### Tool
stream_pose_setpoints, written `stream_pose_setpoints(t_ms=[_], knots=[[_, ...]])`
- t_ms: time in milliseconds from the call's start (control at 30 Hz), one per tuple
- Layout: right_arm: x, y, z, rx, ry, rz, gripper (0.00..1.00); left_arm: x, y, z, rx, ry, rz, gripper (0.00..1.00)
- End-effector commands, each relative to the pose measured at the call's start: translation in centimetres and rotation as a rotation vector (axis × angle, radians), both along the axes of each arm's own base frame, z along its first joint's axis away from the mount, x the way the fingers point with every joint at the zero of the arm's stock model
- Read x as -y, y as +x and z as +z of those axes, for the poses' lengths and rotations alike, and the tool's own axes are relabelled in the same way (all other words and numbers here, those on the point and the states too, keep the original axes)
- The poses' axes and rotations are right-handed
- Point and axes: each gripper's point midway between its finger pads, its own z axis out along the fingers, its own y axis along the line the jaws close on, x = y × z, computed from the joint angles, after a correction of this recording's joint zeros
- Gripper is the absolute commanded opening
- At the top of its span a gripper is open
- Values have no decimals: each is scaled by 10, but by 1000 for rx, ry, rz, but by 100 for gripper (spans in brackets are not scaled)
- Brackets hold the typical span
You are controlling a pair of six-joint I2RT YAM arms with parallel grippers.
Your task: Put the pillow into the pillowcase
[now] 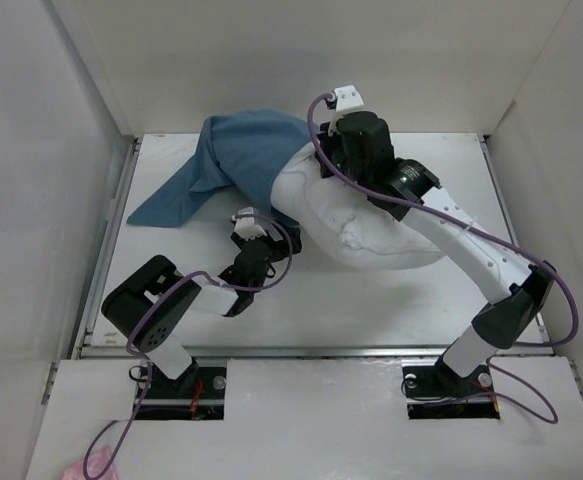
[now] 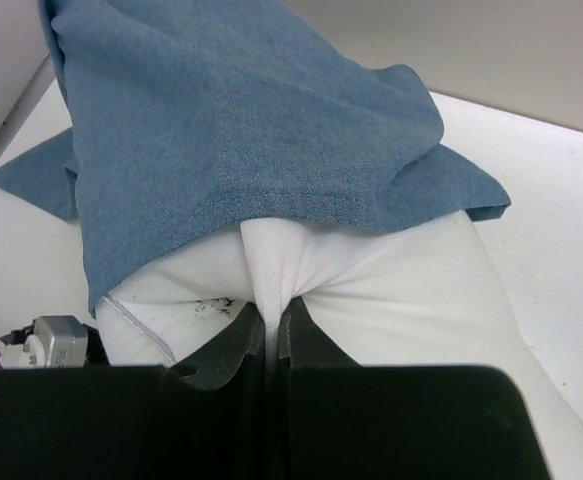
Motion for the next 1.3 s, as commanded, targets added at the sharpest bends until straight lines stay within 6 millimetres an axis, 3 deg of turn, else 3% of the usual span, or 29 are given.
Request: stream_pose_setpoints(t_ms=[0, 200, 300, 400, 433, 467, 500, 533, 600, 633, 667, 700, 733, 767, 900, 967, 1067, 1167, 1267], knots=[[3, 9, 84, 185, 189, -43, 0, 15, 3, 42, 137, -63, -77, 100], [8, 7, 84, 185, 187, -52, 0, 11, 21, 53, 140, -58, -20, 100], [13, 3, 87, 192, 191, -61, 0, 4, 41, 33, 37, -31, 74, 99], [20, 4, 80, 185, 174, -99, 0, -2, 58, 27, -42, 13, 119, 69], [22, 2, 80, 186, 175, -99, 0, 0, 58, 24, -56, 31, 108, 18], [21, 3, 79, 186, 186, -100, 0, 1, 59, 25, -60, 35, 108, 0], [21, 3, 69, 176, 177, -101, 0, 1, 57, 21, -71, 52, 96, 0], [20, 3, 76, 204, 217, -102, 0, 7, 53, 27, -67, 42, 69, 0], [19, 7, 65, 218, 285, -133, 0, 20, 39, 34, -64, 30, -19, 0], [20, 12, 25, 180, 274, -166, 0, 34, 26, 53, -25, 5, -76, 0], [19, 16, 35, 230, 415, -198, 0, 43, 9, 51, -34, -2, -144, 0], [22, 17, 31, 253, 461, -216, 0, 52, -3, 56, -24, -7, -202, 0], [29, 20, -8, 239, 451, -270, 0, 61, -19, 75, 10, -34, -272, 0], [36, 23, 8, 322, 555, -307, 0, 74, -43, 71, -5, -36, -359, 0], [60, 32, -16, 374, 629, -578, 0, 112, -125, 84, -38, -55, -721, 0], [78, 33, -15, 393, 663, -731, 0, 117, -151, 93, -51, -54, -816, 0], [86, 34, -8, 424, 715, -797, 0, 123, -190, 101, -81, -41, -1006, 0], [82, 32, 8, 435, 769, -818, 0, 122, -208, 108, -85, -23, -1110, 0], [69, 26, 7, 415, 752, -791, 0, 121, -193, 113, -81, -19, -1028, 0]])
